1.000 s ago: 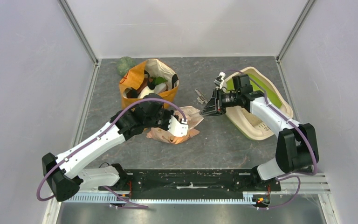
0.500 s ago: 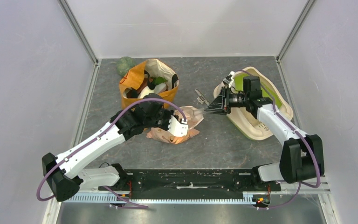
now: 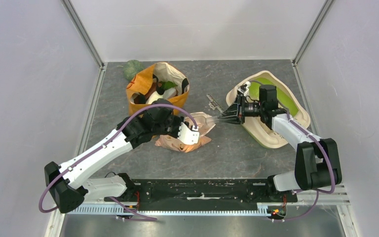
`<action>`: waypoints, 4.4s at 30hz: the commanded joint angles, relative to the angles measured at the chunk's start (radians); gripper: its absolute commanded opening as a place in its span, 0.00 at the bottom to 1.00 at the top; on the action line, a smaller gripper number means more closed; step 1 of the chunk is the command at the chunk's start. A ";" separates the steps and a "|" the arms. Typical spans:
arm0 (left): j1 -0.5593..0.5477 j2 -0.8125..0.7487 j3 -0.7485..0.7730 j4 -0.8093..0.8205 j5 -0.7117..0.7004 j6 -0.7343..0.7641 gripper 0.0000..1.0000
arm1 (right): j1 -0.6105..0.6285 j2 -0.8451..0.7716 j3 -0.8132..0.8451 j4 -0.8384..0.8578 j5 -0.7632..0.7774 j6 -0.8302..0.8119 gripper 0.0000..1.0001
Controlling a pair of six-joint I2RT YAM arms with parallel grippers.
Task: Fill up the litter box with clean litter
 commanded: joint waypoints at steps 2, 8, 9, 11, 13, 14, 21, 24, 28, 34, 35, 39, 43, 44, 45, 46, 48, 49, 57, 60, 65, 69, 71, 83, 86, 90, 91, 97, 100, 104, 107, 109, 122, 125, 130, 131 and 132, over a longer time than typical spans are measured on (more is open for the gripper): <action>-0.001 -0.009 0.013 0.020 0.019 0.007 0.02 | -0.019 -0.032 0.012 0.064 -0.060 0.031 0.00; -0.002 -0.014 0.012 0.023 0.021 0.015 0.02 | -0.072 -0.099 0.044 -0.247 -0.081 -0.175 0.00; -0.001 -0.012 0.013 0.022 0.018 0.017 0.02 | -0.078 -0.107 0.030 -0.217 -0.083 -0.152 0.00; -0.001 -0.011 0.018 0.018 0.016 0.017 0.02 | -0.093 -0.119 0.007 -0.171 -0.091 -0.116 0.00; -0.001 -0.011 0.021 0.018 0.018 0.015 0.02 | -0.113 -0.135 -0.007 -0.161 -0.099 -0.104 0.00; -0.002 -0.012 0.023 0.018 0.017 0.013 0.02 | -0.122 -0.147 -0.014 -0.158 -0.101 -0.098 0.00; -0.002 -0.009 0.024 0.018 0.017 0.012 0.02 | -0.201 -0.191 -0.043 -0.150 -0.142 -0.073 0.00; -0.002 -0.008 0.027 0.016 0.015 0.016 0.02 | -0.214 -0.211 -0.053 -0.150 -0.150 -0.068 0.00; 0.000 -0.008 0.030 0.013 0.012 0.020 0.02 | -0.244 -0.228 -0.068 -0.160 -0.176 -0.065 0.00; -0.002 -0.010 0.029 0.012 0.013 0.018 0.02 | -0.298 -0.234 -0.057 -0.232 -0.216 -0.114 0.00; -0.002 -0.010 0.029 0.012 0.013 0.019 0.02 | -0.306 -0.234 -0.054 -0.245 -0.222 -0.126 0.00; -0.002 -0.010 0.030 0.012 0.012 0.023 0.02 | -0.335 -0.239 -0.038 -0.312 -0.246 -0.167 0.00; 0.000 -0.006 0.032 0.012 0.014 0.023 0.02 | -0.383 -0.237 -0.010 -0.410 -0.279 -0.242 0.00; -0.002 -0.005 0.032 0.012 0.015 0.021 0.02 | -0.395 -0.235 -0.001 -0.438 -0.287 -0.269 0.00; -0.003 -0.005 0.032 0.012 0.017 0.022 0.02 | -0.404 -0.234 0.009 -0.469 -0.291 -0.289 0.00; -0.002 -0.004 0.032 0.012 0.017 0.022 0.02 | -0.413 -0.232 0.014 -0.493 -0.297 -0.308 0.00; -0.002 -0.002 0.033 0.011 0.018 0.021 0.02 | -0.423 -0.226 0.027 -0.538 -0.304 -0.344 0.00; -0.001 -0.003 0.035 0.012 0.018 0.022 0.02 | -0.425 -0.223 0.033 -0.563 -0.305 -0.372 0.00; -0.002 -0.004 0.040 0.004 0.013 0.027 0.02 | -0.479 -0.193 0.077 -0.663 -0.340 -0.460 0.00; -0.001 -0.002 0.041 0.004 0.013 0.026 0.02 | -0.512 -0.182 0.101 -0.692 -0.356 -0.484 0.00; -0.001 0.005 0.049 0.004 0.016 0.029 0.02 | -0.590 -0.149 0.149 -0.718 -0.389 -0.499 0.00; -0.001 0.008 0.052 0.004 0.018 0.029 0.02 | -0.674 -0.118 0.215 -0.722 -0.395 -0.503 0.00; -0.001 0.008 0.051 0.002 0.019 0.030 0.02 | -0.722 -0.092 0.243 -0.725 -0.390 -0.508 0.00; 0.000 0.002 0.048 0.001 0.013 0.038 0.02 | -0.888 0.132 0.547 -1.211 -0.140 -1.039 0.00; -0.001 0.000 0.045 0.002 0.013 0.038 0.02 | -0.912 0.189 0.582 -1.287 -0.007 -1.127 0.00; -0.001 -0.004 0.037 0.001 0.013 0.034 0.02 | -0.911 0.132 0.571 -1.161 0.226 -1.097 0.00; -0.001 -0.005 0.034 0.001 0.013 0.034 0.02 | -0.908 0.121 0.577 -1.146 0.269 -1.098 0.00; -0.001 -0.007 0.029 0.002 0.013 0.038 0.02 | -0.820 0.092 0.658 -1.141 0.486 -1.167 0.00; -0.001 -0.005 0.032 0.001 0.013 0.041 0.02 | -0.737 0.068 0.714 -1.146 0.597 -1.224 0.00; -0.001 -0.004 0.035 0.001 0.013 0.042 0.02 | -0.641 0.043 0.783 -1.148 0.715 -1.301 0.00; -0.001 -0.006 0.034 0.001 0.012 0.041 0.02 | -0.612 0.019 0.806 -1.129 0.769 -1.339 0.00; -0.001 -0.005 0.032 0.000 0.012 0.042 0.02 | -0.612 0.013 0.822 -1.133 0.766 -1.354 0.00; -0.001 -0.001 0.043 0.000 0.005 0.029 0.02 | -0.514 0.031 0.827 -1.419 0.031 -1.171 0.00; 0.000 0.003 0.051 -0.001 0.007 0.020 0.02 | -0.433 -0.030 0.741 -1.298 -0.012 -1.052 0.00; -0.002 0.009 0.065 -0.006 0.011 0.016 0.02 | -0.260 -0.071 0.614 -0.983 0.047 -0.797 0.00; -0.002 0.013 0.068 -0.007 0.009 0.017 0.02 | -0.222 -0.063 0.599 -0.940 0.060 -0.762 0.00; -0.002 0.014 0.072 -0.007 0.007 0.016 0.02 | -0.188 -0.055 0.591 -0.917 0.076 -0.751 0.00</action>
